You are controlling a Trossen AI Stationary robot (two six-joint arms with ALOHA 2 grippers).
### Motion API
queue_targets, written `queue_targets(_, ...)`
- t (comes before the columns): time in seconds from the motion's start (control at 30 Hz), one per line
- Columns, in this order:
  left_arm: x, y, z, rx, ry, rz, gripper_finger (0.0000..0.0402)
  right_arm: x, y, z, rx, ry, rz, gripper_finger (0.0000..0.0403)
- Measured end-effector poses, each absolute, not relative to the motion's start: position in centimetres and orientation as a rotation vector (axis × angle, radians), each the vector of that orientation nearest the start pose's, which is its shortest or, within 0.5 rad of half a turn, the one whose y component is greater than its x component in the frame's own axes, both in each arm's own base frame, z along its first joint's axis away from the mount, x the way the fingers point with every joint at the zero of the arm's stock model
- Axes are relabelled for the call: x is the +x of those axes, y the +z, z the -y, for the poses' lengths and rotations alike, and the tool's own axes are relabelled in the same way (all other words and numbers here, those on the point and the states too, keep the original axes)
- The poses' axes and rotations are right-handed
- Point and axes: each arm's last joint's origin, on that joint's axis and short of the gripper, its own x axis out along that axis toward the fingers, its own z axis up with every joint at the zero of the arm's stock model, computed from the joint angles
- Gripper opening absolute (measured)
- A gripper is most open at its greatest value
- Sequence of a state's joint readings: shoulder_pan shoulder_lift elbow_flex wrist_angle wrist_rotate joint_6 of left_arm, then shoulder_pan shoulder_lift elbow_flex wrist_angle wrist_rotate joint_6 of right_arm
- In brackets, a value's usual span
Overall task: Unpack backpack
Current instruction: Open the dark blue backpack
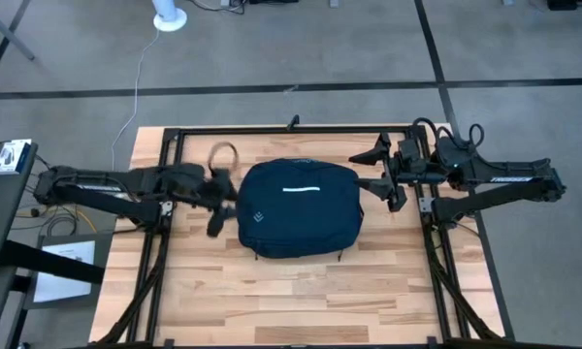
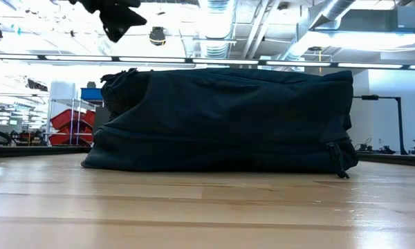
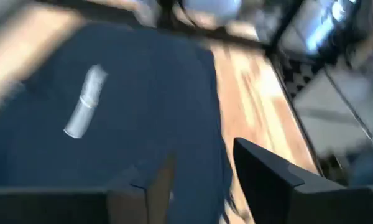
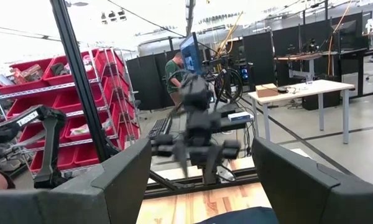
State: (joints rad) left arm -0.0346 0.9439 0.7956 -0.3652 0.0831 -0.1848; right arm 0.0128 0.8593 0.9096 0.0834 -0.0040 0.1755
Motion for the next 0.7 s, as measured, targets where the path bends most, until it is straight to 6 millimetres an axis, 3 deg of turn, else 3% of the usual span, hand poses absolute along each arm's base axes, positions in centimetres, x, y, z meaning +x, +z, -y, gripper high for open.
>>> queue_targets(0.2, 20.9, 25.9, 1.6, -0.054, -0.025, -0.8, 0.0221, 18.5, 38.8, 0.0, 0.172, 0.012, 0.131, 0.027)
queue_targets(0.37, 23.0, 24.4, 1.4, -0.048, 0.079, -0.813, 0.0243, 18.5, 38.7, 0.3, 0.174, -0.002, 0.119, 0.027)
queue_targets(0.6, 26.1, 21.4, 1.3, -0.16, 0.093, -0.857, 0.0243, 18.5, 38.6, 0.2, 0.174, 0.0, 0.112, 0.027)
queue_targets(0.7, 26.9, 19.9, 1.1, -0.173, 0.125, -0.904, 0.0218, 18.5, 38.6, 0.2, 0.175, -0.001, 0.111, 0.027)
